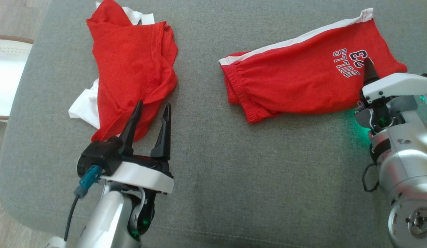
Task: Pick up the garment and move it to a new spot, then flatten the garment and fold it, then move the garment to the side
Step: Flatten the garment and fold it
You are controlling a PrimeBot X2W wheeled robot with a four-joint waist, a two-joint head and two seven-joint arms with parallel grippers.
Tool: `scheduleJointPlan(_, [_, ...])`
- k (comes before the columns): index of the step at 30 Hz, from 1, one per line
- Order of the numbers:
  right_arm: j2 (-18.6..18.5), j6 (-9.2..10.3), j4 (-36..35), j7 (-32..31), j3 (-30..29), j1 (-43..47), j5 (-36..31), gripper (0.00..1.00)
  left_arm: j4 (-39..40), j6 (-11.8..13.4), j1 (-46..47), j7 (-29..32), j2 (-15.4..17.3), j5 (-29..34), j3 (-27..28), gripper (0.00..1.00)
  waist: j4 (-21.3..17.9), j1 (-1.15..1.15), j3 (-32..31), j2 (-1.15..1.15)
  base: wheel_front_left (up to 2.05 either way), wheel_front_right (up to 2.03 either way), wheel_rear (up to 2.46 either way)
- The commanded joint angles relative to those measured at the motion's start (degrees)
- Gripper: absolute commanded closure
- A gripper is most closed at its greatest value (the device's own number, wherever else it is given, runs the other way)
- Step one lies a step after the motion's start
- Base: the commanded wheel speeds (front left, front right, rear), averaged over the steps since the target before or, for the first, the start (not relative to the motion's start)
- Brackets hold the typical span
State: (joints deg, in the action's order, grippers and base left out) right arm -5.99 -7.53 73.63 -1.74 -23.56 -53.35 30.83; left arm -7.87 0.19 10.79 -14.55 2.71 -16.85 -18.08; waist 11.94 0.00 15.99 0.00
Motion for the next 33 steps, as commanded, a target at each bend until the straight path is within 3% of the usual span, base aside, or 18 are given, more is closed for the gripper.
scheduleJointPlan(1, [1.4,0.04,0.2,-0.8,0.4,-0.3,-0.4,0.00,1.8,0.2,1.6,-0.4,0.2,-0.5,1.3,0.00,-0.1,0.00,0.1,0.00,0.00,0.00,0.00])
scheduleJointPlan(7, [1.3,0.04,0.3,-3.4,-3.6,-1.5,-4.8,0.00,1.9,0.0,2.4,-0.4,0.2,-0.3,1.4,0.00,0.0,0.00,1.9,0.00,0.00,0.00,0.00])
scheduleJointPlan(16, [-2.1,0.04,0.3,-8.3,-8.1,-5.7,-16.0,0.00,2.4,0.9,4.9,-0.4,0.2,-2.2,-0.2,0.00,1.6,0.00,5.5,0.00,0.00,0.00,0.00])
scheduleJointPlan(17, [-2.2,0.04,0.3,-8.9,-8.7,-6.1,-17.0,0.34,2.3,1.0,5.0,-0.4,0.2,-2.3,-0.2,0.00,1.7,0.00,5.6,0.00,0.00,0.00,0.00])
scheduleJointPlan(18, [-2.3,0.04,0.3,-9.2,-9.3,-6.4,-18.0,1.00,2.2,1.1,5.0,-0.4,0.2,-2.4,-0.3,0.00,1.8,0.00,5.6,0.00,0.00,0.00,0.00])
scheduleJointPlan(33, [-3.3,0.04,0.3,-3.8,-19.2,-5.3,-21.7,1.00,0.9,1.1,4.0,-0.4,0.2,-1.9,0.8,0.00,-0.3,0.00,0.9,0.00,0.00,0.00,0.00])
